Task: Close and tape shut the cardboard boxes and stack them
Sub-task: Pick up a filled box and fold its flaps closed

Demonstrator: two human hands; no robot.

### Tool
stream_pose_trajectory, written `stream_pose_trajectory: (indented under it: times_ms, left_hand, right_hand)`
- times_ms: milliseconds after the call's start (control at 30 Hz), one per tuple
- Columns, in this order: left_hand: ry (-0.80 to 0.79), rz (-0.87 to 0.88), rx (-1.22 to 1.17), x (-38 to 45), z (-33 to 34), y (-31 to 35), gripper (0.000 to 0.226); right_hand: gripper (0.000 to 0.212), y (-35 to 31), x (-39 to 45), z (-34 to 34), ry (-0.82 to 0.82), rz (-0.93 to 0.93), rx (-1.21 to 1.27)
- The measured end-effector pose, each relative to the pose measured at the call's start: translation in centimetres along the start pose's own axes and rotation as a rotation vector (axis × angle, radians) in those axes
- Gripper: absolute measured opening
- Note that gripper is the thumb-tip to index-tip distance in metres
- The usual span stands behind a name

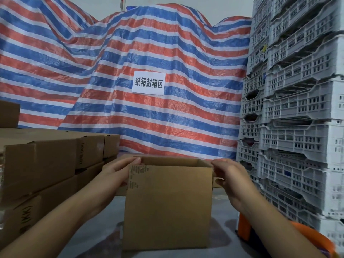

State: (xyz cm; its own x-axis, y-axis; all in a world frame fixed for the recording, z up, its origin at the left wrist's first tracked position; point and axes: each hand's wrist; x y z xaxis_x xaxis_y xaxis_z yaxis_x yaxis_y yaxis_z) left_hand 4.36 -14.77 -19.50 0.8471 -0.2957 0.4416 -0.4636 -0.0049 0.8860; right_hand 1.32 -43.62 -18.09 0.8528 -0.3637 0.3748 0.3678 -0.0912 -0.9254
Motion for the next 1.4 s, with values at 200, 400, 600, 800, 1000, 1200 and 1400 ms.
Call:
stream_pose_trajectory:
  times_ms: [200, 400, 600, 800, 1000, 1200, 1400]
  left_hand:
    - [-0.009, 0.008, -0.043, 0.1, -0.1, -0.2, 0.036]
    - [-0.043, 0.011, -0.035, 0.3, -0.2, -0.2, 0.035]
    - [0.008, -0.004, -0.009, 0.3, 0.1, -0.6, 0.04]
    - [0.197, -0.076, -0.074, 1.0, 0.8, -1.0, 0.06]
    - [0.096, -0.066, 0.039, 0.8, 0.7, -0.5, 0.047]
    - [0.048, 0.041, -0.008, -0.1, -0.1, -1.5, 0.028]
    - [0.164, 0.015, -0.084, 0.1, 0.7, -1.6, 0.022]
  right_hand:
    - [0.013, 0.4, -0.4, 0.5, -0.217, -0.06, 0.005]
    - [0.049, 0.5, -1.1, 1.6, -0.261, 0.0, -0.197]
    - [0.08, 1.1, -1.0, 2.0, -0.167, -0.014, -0.269]
    - [0.071, 0.9, -1.6, 0.9, -0.378, -0.188, -0.314]
    - [0.062, 1.3, -0.9, 0.3, -0.417, -0.169, -0.232]
    - [0.042, 1.2, -1.1, 0.5, -0.354, -0.14, -0.194]
    - [0.036, 1.2, -1.3, 0.9, -0.317, -0.144, -0.213]
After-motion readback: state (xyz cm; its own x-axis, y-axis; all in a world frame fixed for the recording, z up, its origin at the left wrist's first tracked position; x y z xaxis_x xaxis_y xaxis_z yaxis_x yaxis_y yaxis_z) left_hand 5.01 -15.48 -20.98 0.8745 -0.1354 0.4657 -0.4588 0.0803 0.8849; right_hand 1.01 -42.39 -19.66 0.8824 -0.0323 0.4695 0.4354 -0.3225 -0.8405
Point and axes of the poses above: each hand's wrist, its own x-axis towards the middle knuckle, its own z-axis out of the palm, y = z × x, and after that the axes turned 2 degrees about -x, right-handed
